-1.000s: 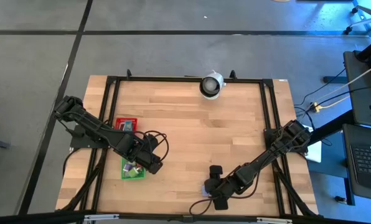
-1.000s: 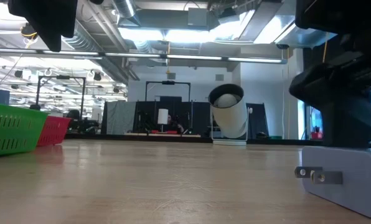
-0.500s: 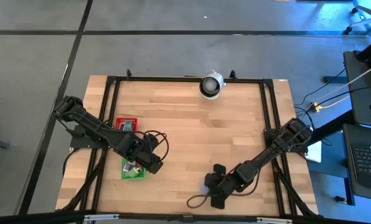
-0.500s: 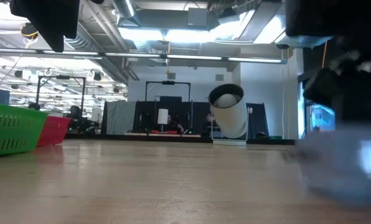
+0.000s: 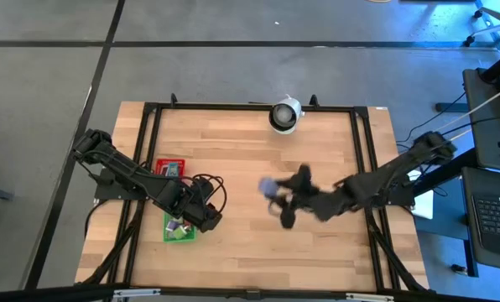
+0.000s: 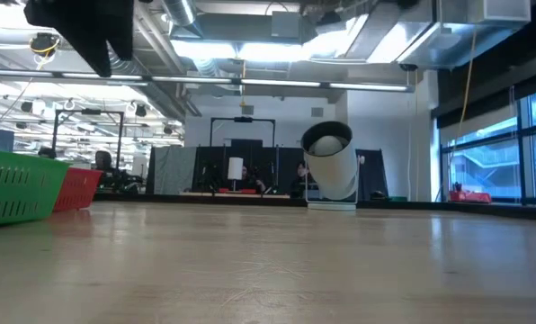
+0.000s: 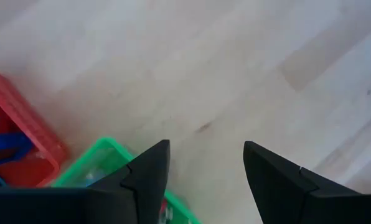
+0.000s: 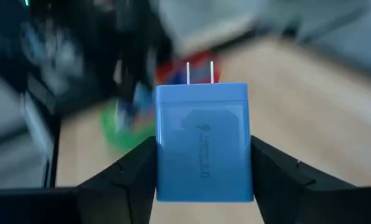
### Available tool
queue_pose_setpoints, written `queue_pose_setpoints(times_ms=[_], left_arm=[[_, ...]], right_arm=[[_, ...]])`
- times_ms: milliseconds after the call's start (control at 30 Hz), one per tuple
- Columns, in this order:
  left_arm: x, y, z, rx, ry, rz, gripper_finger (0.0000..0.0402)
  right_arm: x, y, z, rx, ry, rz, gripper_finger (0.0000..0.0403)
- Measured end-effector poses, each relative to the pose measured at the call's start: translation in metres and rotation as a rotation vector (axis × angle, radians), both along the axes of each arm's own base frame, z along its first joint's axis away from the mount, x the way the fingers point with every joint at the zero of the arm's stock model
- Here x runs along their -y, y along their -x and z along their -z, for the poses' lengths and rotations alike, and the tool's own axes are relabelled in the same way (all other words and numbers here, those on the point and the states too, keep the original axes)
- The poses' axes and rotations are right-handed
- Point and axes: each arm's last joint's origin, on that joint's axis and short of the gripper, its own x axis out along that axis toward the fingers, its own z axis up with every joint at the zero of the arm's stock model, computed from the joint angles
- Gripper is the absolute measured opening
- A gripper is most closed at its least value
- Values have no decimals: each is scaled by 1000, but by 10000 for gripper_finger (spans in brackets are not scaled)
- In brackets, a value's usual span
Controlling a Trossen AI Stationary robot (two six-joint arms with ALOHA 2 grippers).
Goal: Pick & Place Office items
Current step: Put the purple charger adapter into the green bin
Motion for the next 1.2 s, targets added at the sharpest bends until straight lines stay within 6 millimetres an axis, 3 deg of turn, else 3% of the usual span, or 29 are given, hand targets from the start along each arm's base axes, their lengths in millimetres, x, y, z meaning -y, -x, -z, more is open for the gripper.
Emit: queue_pose_setpoints(times_ms=[200,400,600,800,1200], left_arm=[[-3,-5,-3,121,-118,-66,201],[-3,-18,-10,316,-251,-83,199],[-13,-32,-24,448,-366,-73,199],[-44,-38,-43,521,-275,-115,221],[-97,-69,-66,744,-133,-17,297]], right_arm=[[24,11,-55,248,143,83,207],[36,12,-76,313,340,86,209],[47,10,-74,178,577,124,211],[56,11,-58,-61,752,169,212],[80,2,-29,-209,600,46,212]])
